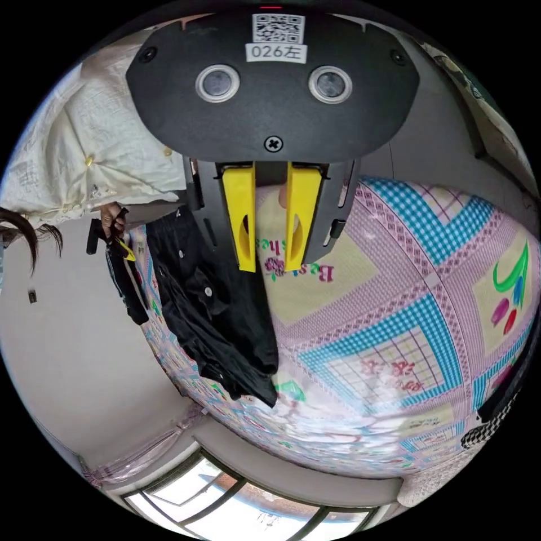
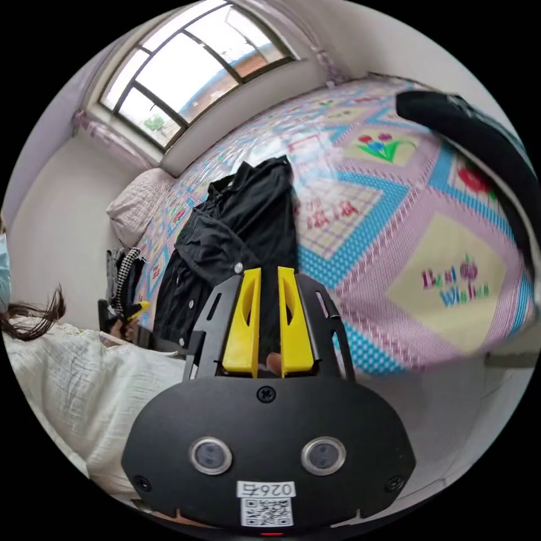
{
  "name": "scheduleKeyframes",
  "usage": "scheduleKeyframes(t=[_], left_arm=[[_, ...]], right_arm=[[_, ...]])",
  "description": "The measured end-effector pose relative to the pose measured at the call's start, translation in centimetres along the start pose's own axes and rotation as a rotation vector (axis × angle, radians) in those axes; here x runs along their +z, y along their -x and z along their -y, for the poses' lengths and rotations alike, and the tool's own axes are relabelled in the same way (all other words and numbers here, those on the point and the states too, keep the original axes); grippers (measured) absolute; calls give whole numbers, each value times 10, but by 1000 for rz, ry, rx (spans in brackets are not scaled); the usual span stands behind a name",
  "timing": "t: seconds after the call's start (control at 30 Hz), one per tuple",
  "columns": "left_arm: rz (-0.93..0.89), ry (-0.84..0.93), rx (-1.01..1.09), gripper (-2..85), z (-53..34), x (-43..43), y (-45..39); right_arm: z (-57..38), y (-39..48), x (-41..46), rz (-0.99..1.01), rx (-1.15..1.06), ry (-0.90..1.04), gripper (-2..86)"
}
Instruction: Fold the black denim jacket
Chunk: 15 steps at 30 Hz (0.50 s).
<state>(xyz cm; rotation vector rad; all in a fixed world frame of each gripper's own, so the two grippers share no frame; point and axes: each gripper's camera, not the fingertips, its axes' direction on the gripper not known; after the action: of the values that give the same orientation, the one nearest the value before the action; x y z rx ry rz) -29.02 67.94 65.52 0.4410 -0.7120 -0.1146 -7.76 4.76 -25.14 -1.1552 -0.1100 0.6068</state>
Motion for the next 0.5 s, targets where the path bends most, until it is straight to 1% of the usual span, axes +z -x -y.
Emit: scheduleKeyframes(t=[0.03,0.13,0.23,0.33,0.5], left_arm=[[-25,10,-11,135,-12,7,6],[-69,50,12,174,-25,26,13],[-3,57,91,185,-31,36,13],[-14,48,95,207,-38,38,22],[8,40,121,204,-50,53,37]], right_arm=[[-18,-14,-7,24,36,2,39],[-45,-42,-19,88,91,21,53],[-59,-63,-27,125,98,35,62],[-68,-80,-33,113,90,52,67],[-76,-102,-34,162,66,67,81]])
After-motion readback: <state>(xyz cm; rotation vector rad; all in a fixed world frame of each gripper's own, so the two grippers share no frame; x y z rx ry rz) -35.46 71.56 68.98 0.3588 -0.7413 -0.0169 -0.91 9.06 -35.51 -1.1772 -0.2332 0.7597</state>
